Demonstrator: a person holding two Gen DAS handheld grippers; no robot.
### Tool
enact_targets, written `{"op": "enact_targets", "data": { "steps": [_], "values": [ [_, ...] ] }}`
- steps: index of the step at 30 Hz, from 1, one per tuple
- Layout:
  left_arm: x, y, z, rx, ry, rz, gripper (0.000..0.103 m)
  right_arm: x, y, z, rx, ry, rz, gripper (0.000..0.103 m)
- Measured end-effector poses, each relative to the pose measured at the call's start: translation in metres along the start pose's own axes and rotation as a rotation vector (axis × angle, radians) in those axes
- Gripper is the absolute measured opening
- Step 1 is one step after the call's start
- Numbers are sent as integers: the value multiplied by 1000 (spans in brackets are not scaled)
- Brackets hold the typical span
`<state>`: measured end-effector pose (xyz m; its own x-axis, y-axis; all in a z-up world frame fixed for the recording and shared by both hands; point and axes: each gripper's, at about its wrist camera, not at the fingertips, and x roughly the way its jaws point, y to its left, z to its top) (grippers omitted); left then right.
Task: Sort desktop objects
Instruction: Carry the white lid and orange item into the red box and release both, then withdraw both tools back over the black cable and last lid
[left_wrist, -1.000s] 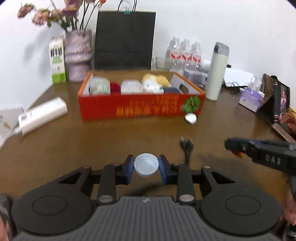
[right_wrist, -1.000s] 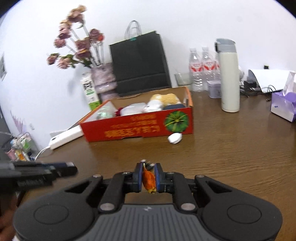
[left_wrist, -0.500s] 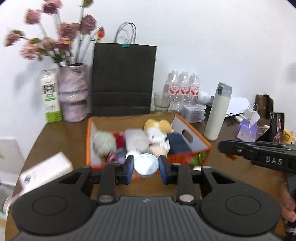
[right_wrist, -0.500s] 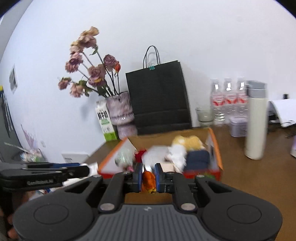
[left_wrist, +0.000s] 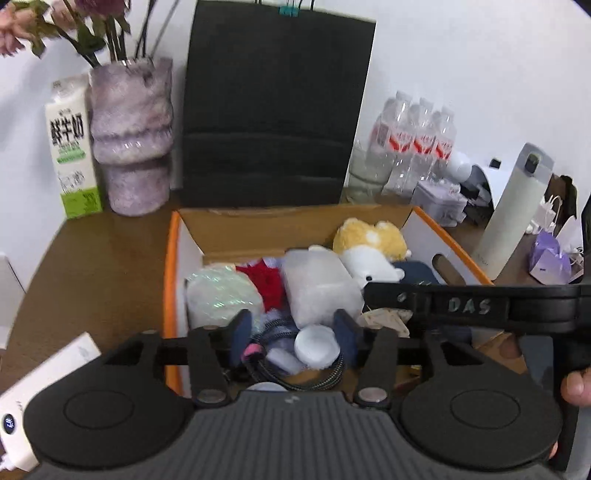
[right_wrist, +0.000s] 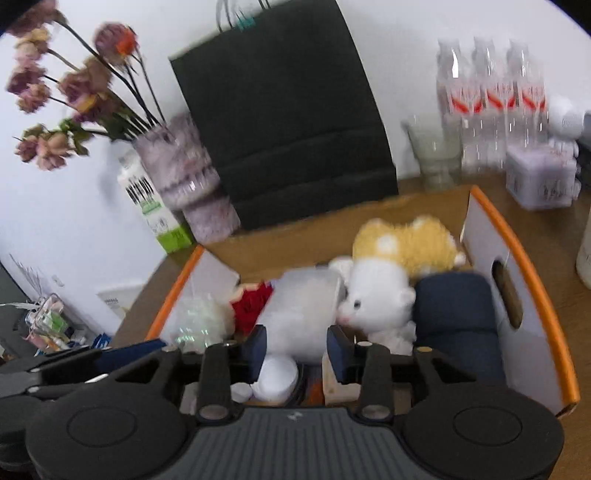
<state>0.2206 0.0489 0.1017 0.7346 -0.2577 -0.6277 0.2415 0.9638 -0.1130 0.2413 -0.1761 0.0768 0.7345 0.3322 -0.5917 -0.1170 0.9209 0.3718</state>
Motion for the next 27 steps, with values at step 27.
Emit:
{"op": "enact_targets", "data": {
  "steps": [27],
  "values": [
    [-106, -81, -196, -24, -27, 127, 98, -148, -51, -171, -217, -108, -255, 61]
  ]
}}
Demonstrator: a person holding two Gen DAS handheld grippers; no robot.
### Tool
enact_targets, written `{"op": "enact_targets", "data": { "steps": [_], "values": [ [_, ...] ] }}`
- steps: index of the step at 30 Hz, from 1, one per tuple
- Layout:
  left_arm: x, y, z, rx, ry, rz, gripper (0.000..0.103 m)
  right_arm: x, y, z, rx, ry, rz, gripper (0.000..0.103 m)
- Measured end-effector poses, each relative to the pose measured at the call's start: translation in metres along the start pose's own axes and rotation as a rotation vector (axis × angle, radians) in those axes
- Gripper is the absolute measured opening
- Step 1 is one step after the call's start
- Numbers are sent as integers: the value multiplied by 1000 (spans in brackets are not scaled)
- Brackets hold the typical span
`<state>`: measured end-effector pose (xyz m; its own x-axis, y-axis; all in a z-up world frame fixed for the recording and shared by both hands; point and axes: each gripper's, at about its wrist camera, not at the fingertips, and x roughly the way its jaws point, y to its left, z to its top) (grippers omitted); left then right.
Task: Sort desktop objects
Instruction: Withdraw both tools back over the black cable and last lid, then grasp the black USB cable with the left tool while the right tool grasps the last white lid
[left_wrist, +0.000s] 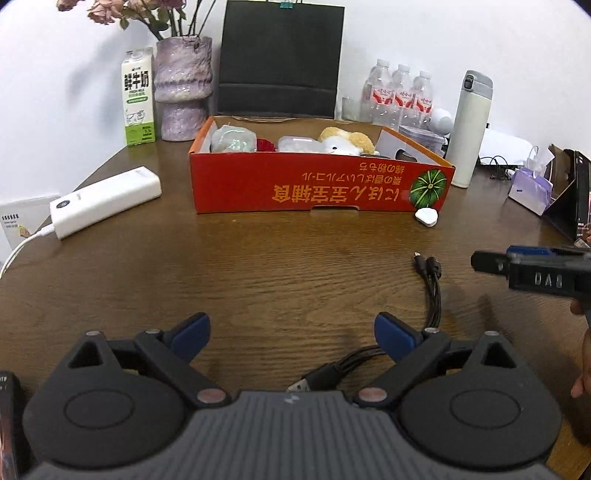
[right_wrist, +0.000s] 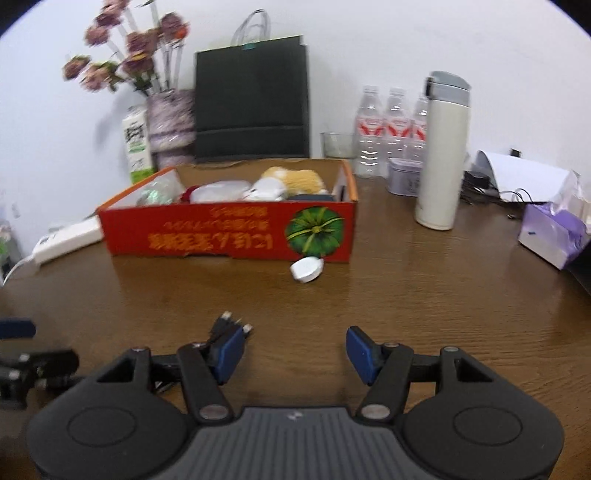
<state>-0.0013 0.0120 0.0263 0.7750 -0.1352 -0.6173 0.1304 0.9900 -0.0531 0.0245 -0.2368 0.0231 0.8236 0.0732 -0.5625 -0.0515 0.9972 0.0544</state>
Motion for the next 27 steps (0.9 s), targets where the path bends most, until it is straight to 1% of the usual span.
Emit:
{"op": "enact_targets", "data": {
  "steps": [3, 6, 8, 10, 12, 13, 14, 15, 16, 18, 19, 21, 23, 25, 27],
  "values": [
    [5, -1, 6, 18, -14, 5, 98, 15, -7, 9, 36, 4, -24, 68],
    [14, -1, 16, 4, -10, -30, 98, 33, -11, 19, 41, 3, -30, 74],
    [21, -3, 25, 7, -4, -56, 98, 52, -12, 28, 50, 22, -8, 74],
    [28, -7, 31, 12, -8, -67, 98, 72, -11, 39, 55, 33, 15, 72],
    [33, -11, 34, 11, 2, -74, 98, 90, -8, 48, 43, 45, 8, 70],
    [34, -11, 34, 8, 7, -92, 98, 99, -6, 52, 31, 50, 0, 69],
    [34, -12, 33, 2, 16, -123, 98, 105, -5, 54, 16, 51, -4, 67],
    [33, -12, 31, -8, 21, -159, 98, 110, -3, 55, 4, 60, -18, 55],
    [31, -14, 27, -18, 22, -201, 100, 115, -2, 54, -3, 79, -31, 38],
    [30, -24, 20, -2, 29, -256, 100, 112, -2, 49, -6, 65, -21, 27],
    [30, -32, 15, 27, 38, -271, 100, 109, -2, 47, -7, 61, -12, 26],
    [31, -44, 8, 69, 39, -255, 94, 102, -1, 43, -2, 64, 7, 26],
    [31, -53, 3, 114, 54, -231, 66, 87, -1, 39, 0, 52, 21, 26],
    [27, -58, 0, 164, 52, -231, 53, 65, -1, 35, 8, 16, 33, 26],
    [22, -60, -4, 186, 57, -231, 52, 44, -3, 31, 27, -11, 61, 26]
  ]
}}
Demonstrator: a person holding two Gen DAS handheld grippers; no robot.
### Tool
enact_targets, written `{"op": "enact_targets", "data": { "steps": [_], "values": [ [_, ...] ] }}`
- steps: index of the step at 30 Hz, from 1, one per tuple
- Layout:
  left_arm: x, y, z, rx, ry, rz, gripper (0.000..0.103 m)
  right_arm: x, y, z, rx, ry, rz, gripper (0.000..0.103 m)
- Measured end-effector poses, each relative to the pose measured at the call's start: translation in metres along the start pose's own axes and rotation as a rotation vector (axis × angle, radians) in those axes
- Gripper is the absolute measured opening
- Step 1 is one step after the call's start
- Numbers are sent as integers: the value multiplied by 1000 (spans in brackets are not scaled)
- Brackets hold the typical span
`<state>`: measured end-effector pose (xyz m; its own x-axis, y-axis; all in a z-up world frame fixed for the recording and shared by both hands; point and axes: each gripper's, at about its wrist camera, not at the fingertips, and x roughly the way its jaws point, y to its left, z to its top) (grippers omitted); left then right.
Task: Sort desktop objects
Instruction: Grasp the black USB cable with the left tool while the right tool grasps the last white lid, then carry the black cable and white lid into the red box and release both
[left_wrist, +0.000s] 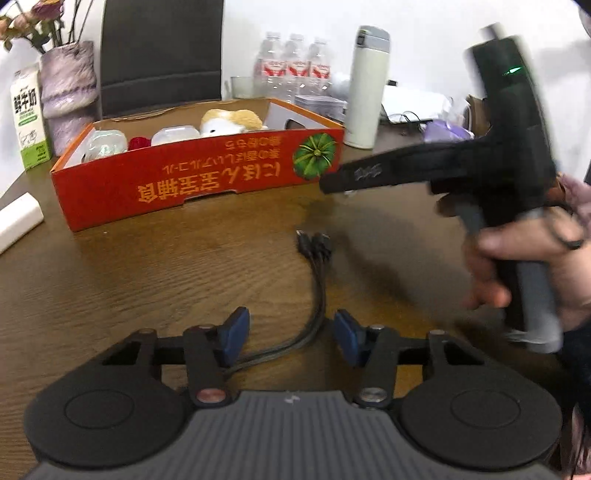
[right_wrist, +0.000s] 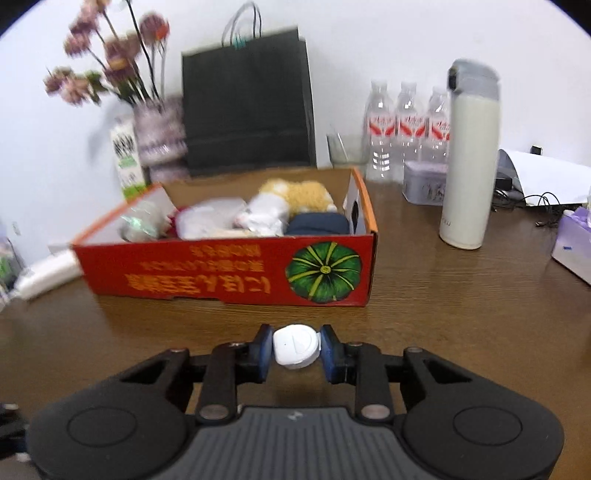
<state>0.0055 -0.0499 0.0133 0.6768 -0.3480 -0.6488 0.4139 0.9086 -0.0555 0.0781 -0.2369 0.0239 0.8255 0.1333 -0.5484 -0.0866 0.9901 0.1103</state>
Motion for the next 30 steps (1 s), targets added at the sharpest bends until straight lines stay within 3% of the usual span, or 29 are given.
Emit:
{"op": "enact_targets", "data": {
  "steps": [1, 2, 5, 13, 19, 24, 27, 30],
  "values": [
    [-2, -2, -2, 5, -2, 12, 43, -13, 0, -3, 2, -19, 13, 26],
    [-3, -4, -4, 9, -4, 31, 20, -23, 1, -6, 3, -34, 18, 26],
    [-13, 3, -4, -94, -14, 3, 3, -49, 2, -13, 0, -65, 25, 26],
    [-68, 26, 10, -224, -186, -2, 3, -97, -8, -21, 60, -131, 14, 26],
    [-102, 45, 44, -236, -309, 7, 3, -118, 0, -8, 46, -199, 52, 26],
    [-122, 65, 117, -181, -419, 19, 3, -117, 5, 35, 37, -261, 77, 26],
    [-128, 80, 176, -160, -486, 47, 3, -108, 8, 77, 16, -329, 86, 26],
    [-122, 91, 225, -157, -525, 68, 3, -85, 5, 119, 40, -329, 128, 26]
  ]
}}
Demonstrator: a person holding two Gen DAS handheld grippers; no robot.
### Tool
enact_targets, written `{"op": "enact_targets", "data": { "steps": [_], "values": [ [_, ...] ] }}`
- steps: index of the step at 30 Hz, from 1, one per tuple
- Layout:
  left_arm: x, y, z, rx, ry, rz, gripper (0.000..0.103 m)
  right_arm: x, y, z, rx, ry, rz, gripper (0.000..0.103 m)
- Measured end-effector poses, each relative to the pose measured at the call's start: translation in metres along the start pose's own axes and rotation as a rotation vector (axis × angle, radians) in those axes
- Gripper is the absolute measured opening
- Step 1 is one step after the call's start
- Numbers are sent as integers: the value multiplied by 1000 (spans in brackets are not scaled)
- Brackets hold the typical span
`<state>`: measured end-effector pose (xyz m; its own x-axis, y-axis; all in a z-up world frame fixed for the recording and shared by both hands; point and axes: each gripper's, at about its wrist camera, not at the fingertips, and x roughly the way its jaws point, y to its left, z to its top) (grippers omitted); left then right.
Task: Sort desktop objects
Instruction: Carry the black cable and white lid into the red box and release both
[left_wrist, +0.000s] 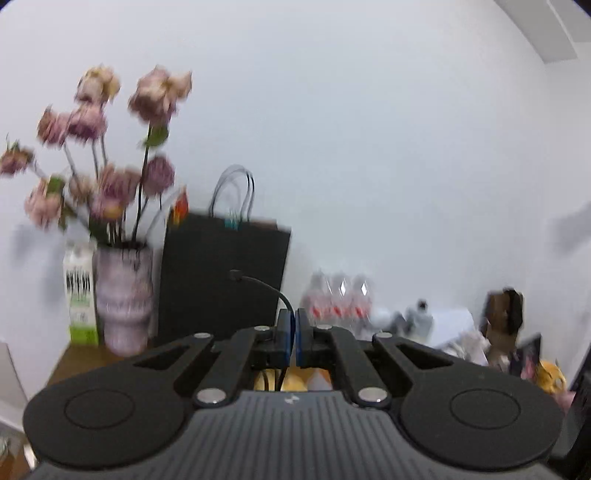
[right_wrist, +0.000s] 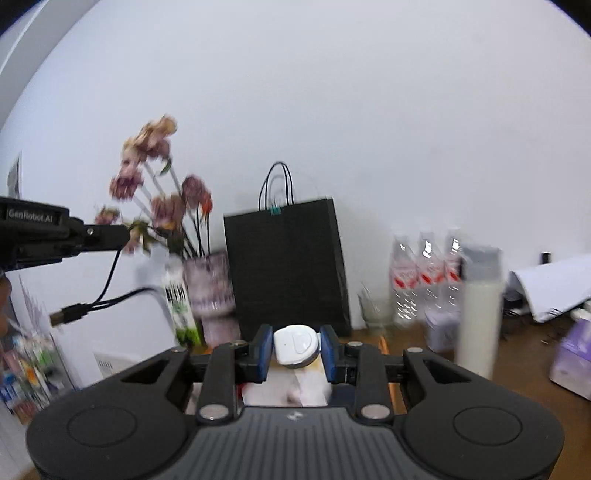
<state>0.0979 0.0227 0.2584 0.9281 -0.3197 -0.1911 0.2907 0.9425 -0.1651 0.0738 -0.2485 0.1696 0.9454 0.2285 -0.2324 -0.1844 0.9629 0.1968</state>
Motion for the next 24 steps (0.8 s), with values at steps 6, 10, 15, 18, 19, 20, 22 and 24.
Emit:
{"op": "enact_targets", "data": {
  "steps": [6, 10, 15, 18, 19, 20, 22, 24],
  "values": [
    [77, 29, -9, -49, 14, 72, 3, 121, -30, 16, 14, 137, -36, 26],
    [170, 59, -71, -66, 268, 122, 3, 205, -64, -5, 76, 308, -82, 26],
    [226, 78, -112, -44, 419, 117, 8, 262, -85, -24, 64, 406, -149, 27],
    [224, 74, -105, 24, 415, 118, 47, 279, -94, -28, 76, 452, -201, 36],
    [216, 71, -99, 33, 383, 114, 58, 277, -96, -28, 91, 444, -200, 44],
    [210, 70, -93, 35, 364, 106, 61, 275, -97, -25, 107, 429, -195, 47],
    [197, 69, -80, 21, 349, 111, 66, 259, -95, -19, 123, 398, -192, 50],
    [178, 66, -76, -11, 357, 157, 80, 240, -88, -13, 122, 373, -178, 51]
  ]
}}
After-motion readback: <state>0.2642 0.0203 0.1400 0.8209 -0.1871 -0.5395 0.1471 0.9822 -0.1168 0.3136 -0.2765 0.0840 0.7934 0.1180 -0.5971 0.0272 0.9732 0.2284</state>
